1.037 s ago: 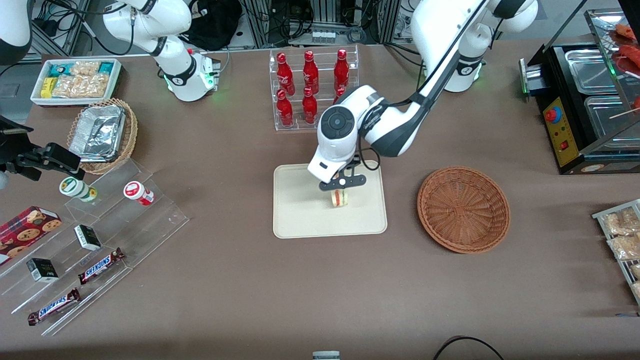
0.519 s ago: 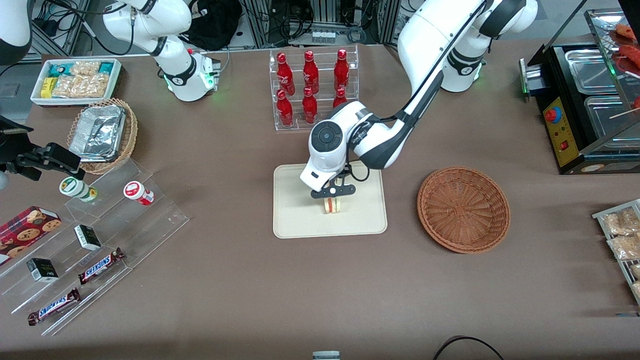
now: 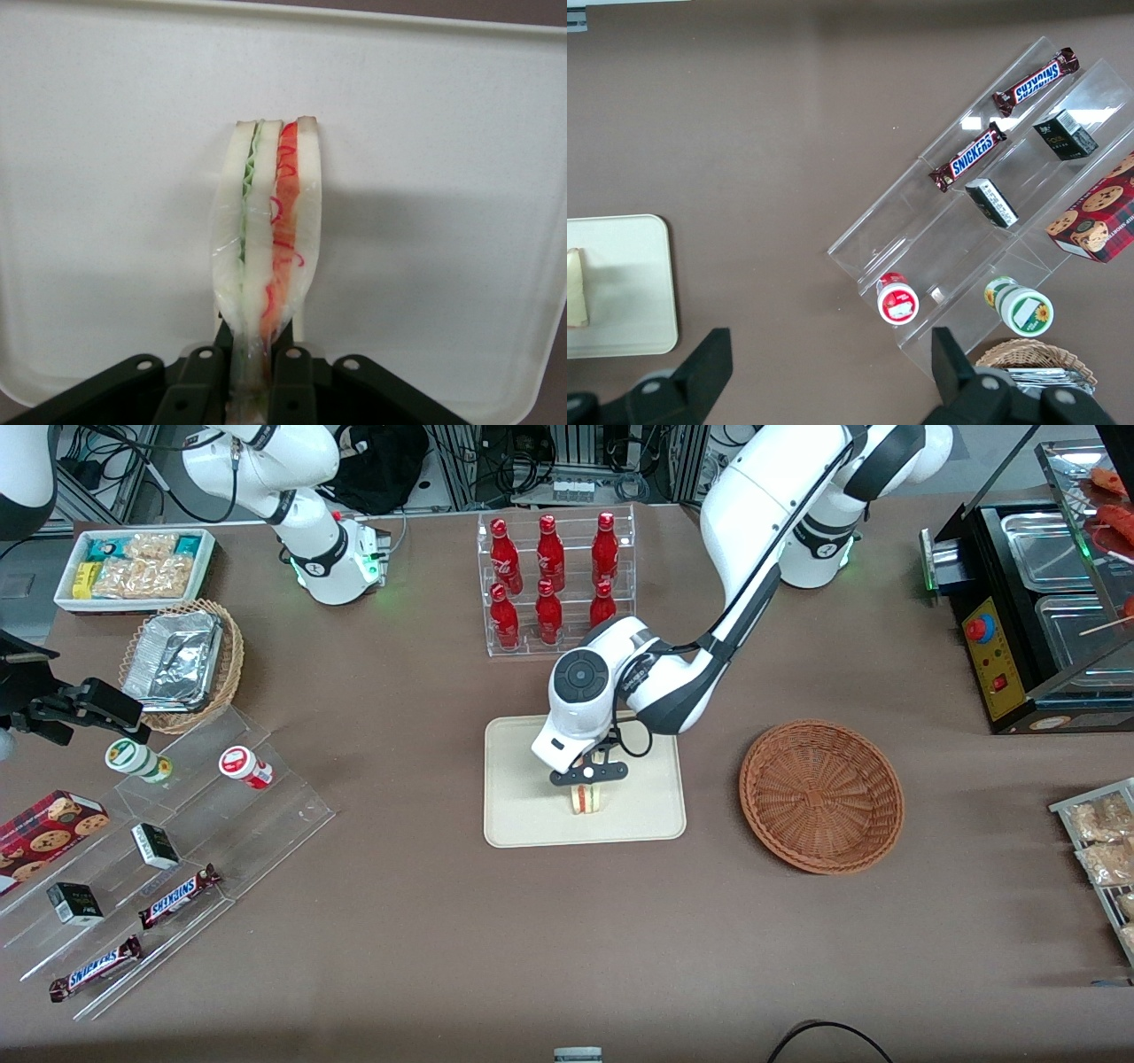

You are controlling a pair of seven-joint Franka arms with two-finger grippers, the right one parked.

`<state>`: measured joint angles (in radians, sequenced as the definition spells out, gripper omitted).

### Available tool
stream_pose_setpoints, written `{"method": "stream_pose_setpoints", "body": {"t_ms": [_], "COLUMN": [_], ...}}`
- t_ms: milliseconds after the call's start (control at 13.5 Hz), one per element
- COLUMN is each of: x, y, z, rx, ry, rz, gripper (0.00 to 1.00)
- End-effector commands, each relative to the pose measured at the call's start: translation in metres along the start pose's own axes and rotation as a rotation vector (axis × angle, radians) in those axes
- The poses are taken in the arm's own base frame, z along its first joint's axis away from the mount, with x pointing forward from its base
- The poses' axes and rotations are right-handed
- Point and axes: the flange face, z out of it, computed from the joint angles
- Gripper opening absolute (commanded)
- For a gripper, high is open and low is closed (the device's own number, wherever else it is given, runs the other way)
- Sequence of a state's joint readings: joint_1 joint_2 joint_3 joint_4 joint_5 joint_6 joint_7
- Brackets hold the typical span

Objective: Place sandwich from basket to tray
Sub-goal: 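Lower the sandwich onto the tray and open the left gripper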

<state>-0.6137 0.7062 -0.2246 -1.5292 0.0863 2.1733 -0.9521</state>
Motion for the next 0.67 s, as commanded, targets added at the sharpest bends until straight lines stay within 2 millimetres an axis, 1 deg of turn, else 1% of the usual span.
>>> {"method": "stream_pose_setpoints", "body": {"t_ms": [0, 148, 222, 296, 370, 519, 593], "x": [0.004, 0.005, 0.005, 0.004, 0.008, 0.011, 0.020], "y": [0.008, 0.006, 0.004, 0.000, -0.014, -0.045, -0.068], "z": [-0.001, -0.012, -0.033, -0.058, -0.090, -0.152, -0.183], "rx": [-0.014, -0.020, -0.033, -0.035, -0.022, 0.018, 0.022], "ry": [0.030, 0.038, 0.056, 0.067, 0.062, 0.061, 0.070], "rz": [0.008, -0.002, -0.009, -0.013, -0.039, -0.077, -0.113], "gripper": [1.00, 1.00, 1.00, 1.00, 1.00, 1.00, 1.00]}}
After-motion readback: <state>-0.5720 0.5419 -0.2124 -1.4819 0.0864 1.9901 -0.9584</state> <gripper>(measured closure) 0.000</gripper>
